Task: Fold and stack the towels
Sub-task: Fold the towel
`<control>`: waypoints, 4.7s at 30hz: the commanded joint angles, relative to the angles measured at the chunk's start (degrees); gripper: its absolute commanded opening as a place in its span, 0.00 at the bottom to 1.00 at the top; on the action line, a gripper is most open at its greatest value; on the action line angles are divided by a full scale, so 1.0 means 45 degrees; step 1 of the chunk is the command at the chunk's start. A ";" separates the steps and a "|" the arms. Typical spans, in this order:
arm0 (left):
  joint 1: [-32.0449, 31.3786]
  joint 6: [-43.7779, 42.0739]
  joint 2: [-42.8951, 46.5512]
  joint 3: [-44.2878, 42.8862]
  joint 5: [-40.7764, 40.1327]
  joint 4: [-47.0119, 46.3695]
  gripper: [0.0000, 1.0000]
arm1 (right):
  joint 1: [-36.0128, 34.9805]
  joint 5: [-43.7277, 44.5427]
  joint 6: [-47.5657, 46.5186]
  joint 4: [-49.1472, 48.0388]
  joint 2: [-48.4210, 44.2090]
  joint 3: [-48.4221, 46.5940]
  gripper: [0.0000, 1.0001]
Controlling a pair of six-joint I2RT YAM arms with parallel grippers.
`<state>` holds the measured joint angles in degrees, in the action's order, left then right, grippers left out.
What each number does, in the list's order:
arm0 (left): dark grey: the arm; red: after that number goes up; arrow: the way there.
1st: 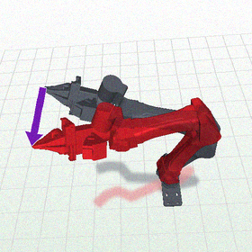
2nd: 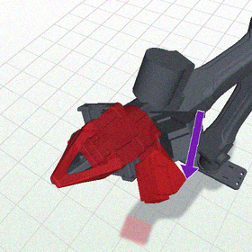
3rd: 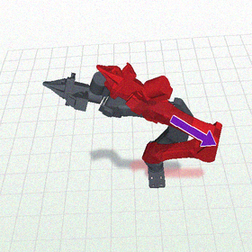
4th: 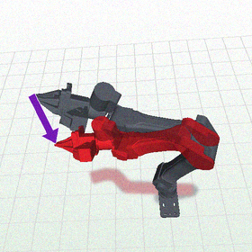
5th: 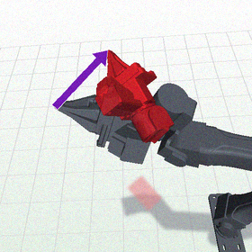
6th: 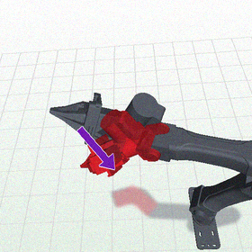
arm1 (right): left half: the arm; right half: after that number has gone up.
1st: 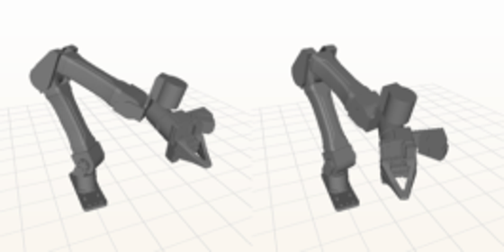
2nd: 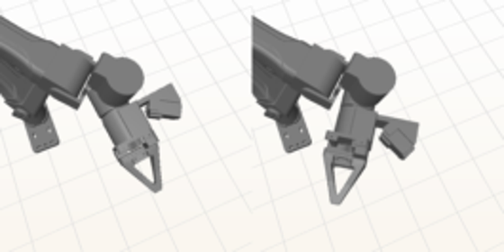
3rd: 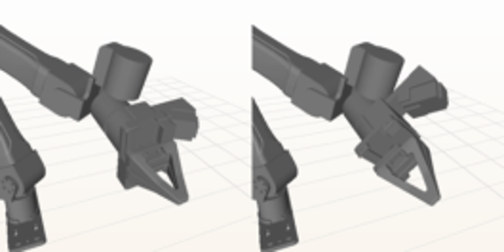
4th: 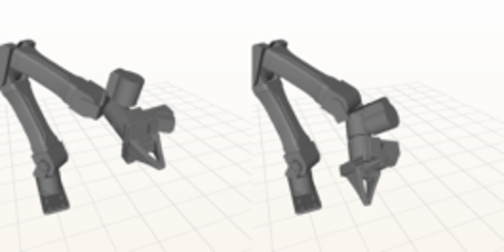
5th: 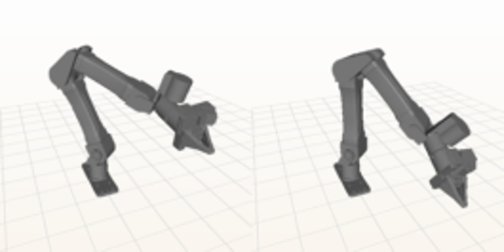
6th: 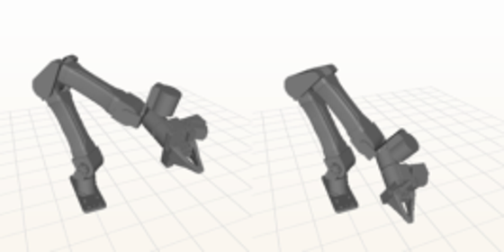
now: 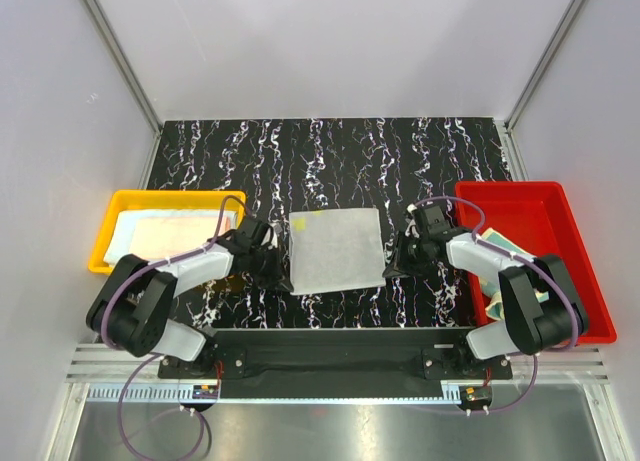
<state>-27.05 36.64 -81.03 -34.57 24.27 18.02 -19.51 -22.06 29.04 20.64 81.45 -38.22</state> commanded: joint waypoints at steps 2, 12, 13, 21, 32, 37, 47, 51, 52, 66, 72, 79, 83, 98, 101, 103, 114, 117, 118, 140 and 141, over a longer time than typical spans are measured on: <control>-0.0083 -0.0018 -0.0137 -0.0034 0.0095 -0.1329 0.00 | -0.0118 -0.0468 0.0422 -0.1852 0.0338 0.0308 0.00; -0.0122 -0.0311 -0.0001 -0.0189 -0.0373 -0.0549 0.12 | -0.0118 0.0821 0.0013 -0.1190 0.0182 0.0504 0.00; -0.0103 -0.0330 0.0097 -0.0383 -0.0626 -0.0103 0.19 | -0.0118 0.0860 0.0012 -0.1054 0.0123 0.0446 0.03; -0.0005 -0.1519 0.0238 -0.3916 -0.2075 0.2051 0.42 | -0.0118 0.1543 0.0012 0.0686 -0.0660 -0.1290 0.33; 0.0990 -0.2615 -0.4315 -0.6322 -0.0648 0.0019 0.36 | -0.0079 0.0136 -0.1254 -0.2107 0.4182 -0.4397 0.24; 0.1479 -0.2849 -0.5116 -0.6926 -0.1581 0.0990 0.35 | -0.0021 0.0567 -0.1492 -0.2263 0.5142 -0.4477 0.22; 0.1460 -0.3786 -0.4512 -0.8117 -0.0941 0.1717 0.39 | -0.0040 0.0061 -0.2287 -0.1096 0.4129 -0.5158 0.25; 0.1557 -0.5561 -0.5018 -0.9774 -0.1350 0.2692 0.41 | 0.0232 -0.0173 -0.4007 0.0311 0.4554 -0.6854 0.34; 0.1577 -0.5913 -0.5522 -1.0011 -0.1641 0.2888 0.41 | 0.0330 -0.0388 -0.4417 0.0721 0.4808 -0.7787 0.36; 0.1968 -0.8592 -0.7849 -1.1225 0.1034 0.3496 0.33 | 0.1697 -0.3592 -0.7878 0.3831 0.8794 -1.2035 0.28; 0.2046 -0.8241 -0.8359 -1.1322 0.0016 0.3164 0.35 | 0.2225 -0.3320 -0.7956 0.3459 0.9399 -1.2131 0.28; 0.2046 -0.8221 -0.8672 -1.1966 -0.0277 0.3710 0.36 | 0.2382 -0.2871 -0.8308 0.3615 0.9810 -1.2660 0.28; 0.2007 -0.7657 -0.8458 -1.1929 0.0774 0.3477 0.36 | 0.2362 -0.2695 -0.8192 0.4493 0.9675 -1.3088 0.27; 0.1987 -0.6873 -0.8261 -1.2123 0.0584 0.2909 0.37 | 0.1991 -0.5527 -0.5613 0.2699 0.9223 -1.2036 0.06; 0.2026 -0.6893 -0.8574 -1.2123 0.0232 0.2812 0.37 | 0.2011 -0.5040 -0.5866 0.2658 0.9847 -1.2267 0.06; 0.2104 -0.6893 -0.8807 -1.2142 -0.0178 0.2792 0.37 | 0.2069 -0.4454 -0.6178 0.2988 1.0392 -1.2483 0.06; 0.2104 -0.6990 -0.9200 -1.2591 -0.1195 0.3241 0.37 | 0.2323 -0.3006 -0.6781 0.3789 1.0808 -1.2933 0.07; 0.2085 -0.7302 -0.8695 -1.2943 -0.0804 0.3709 0.37 | 0.2323 -0.3396 -0.7328 0.4199 1.0282 -1.3030 0.14; 0.2104 -0.7593 -0.8518 -1.3002 -0.0707 0.3846 0.40 | 0.2323 -0.3456 -0.7486 0.4337 1.0144 -1.3127 0.17; 0.2339 -1.1756 -1.1698 -1.7630 0.0778 0.7167 0.45 | 0.2655 -0.3845 -1.1353 0.8146 1.1684 -1.6331 0.46; 0.2339 -1.1853 -1.1835 -1.7650 0.0797 0.7206 0.44 | 0.2655 -0.3885 -1.1432 0.8321 1.1840 -1.6370 0.45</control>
<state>-16.84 -13.43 -133.19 -110.74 25.43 48.80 -7.81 -38.26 -18.28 53.49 132.40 -109.58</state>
